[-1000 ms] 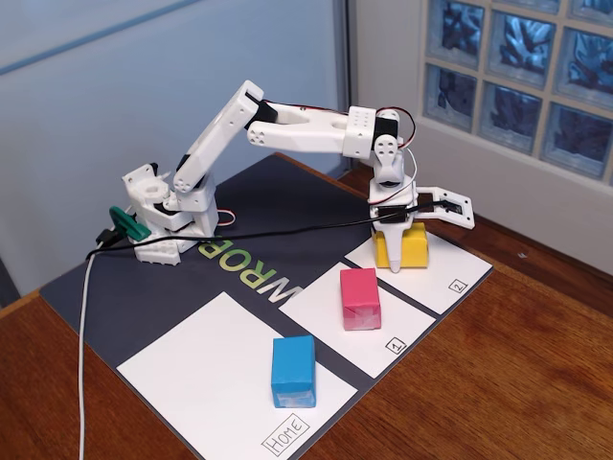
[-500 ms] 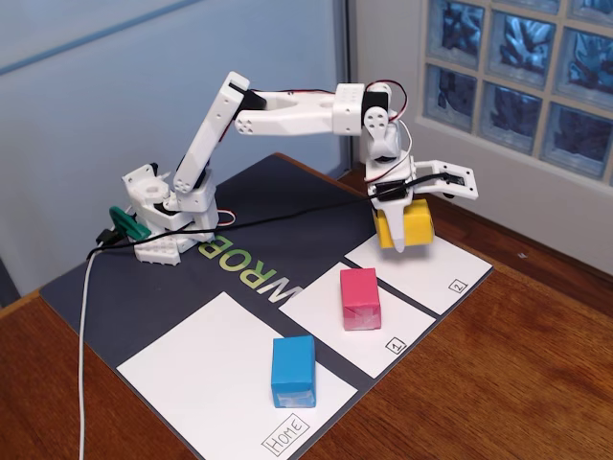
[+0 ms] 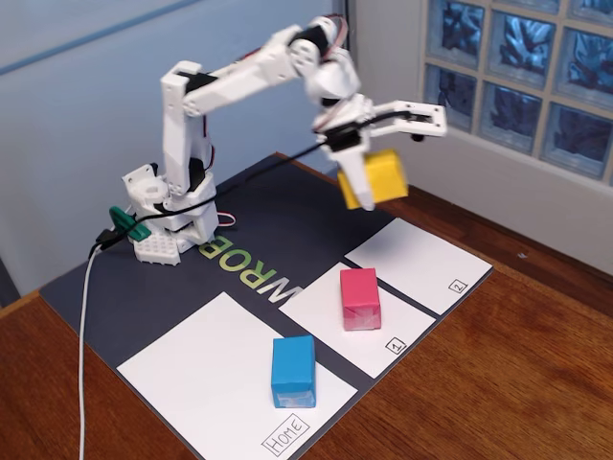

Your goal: Move box yellow to home

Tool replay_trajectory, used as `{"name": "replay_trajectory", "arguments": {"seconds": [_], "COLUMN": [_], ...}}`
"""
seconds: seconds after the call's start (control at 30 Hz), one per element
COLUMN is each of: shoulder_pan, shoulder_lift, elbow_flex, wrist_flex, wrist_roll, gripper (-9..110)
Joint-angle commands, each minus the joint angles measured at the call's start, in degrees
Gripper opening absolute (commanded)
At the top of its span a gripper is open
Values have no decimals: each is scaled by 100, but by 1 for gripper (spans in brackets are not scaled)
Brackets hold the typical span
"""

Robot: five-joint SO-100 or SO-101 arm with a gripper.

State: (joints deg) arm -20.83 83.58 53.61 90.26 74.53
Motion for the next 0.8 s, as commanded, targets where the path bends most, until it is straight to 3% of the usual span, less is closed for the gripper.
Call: {"name": "replay_trajectory", "arguments": {"seconds": [0.0, 0.23, 0.47, 0.77], "shoulder_pan": [519, 1802, 3296, 4869], "shoulder_lift": [721, 1406, 1846, 2065], "elbow_flex": [-88, 246, 1564, 3911], "wrist_flex": [404, 773, 712, -694], "wrist_roll": [-220, -545, -598, -580], "gripper": [0, 0, 0, 0]}}
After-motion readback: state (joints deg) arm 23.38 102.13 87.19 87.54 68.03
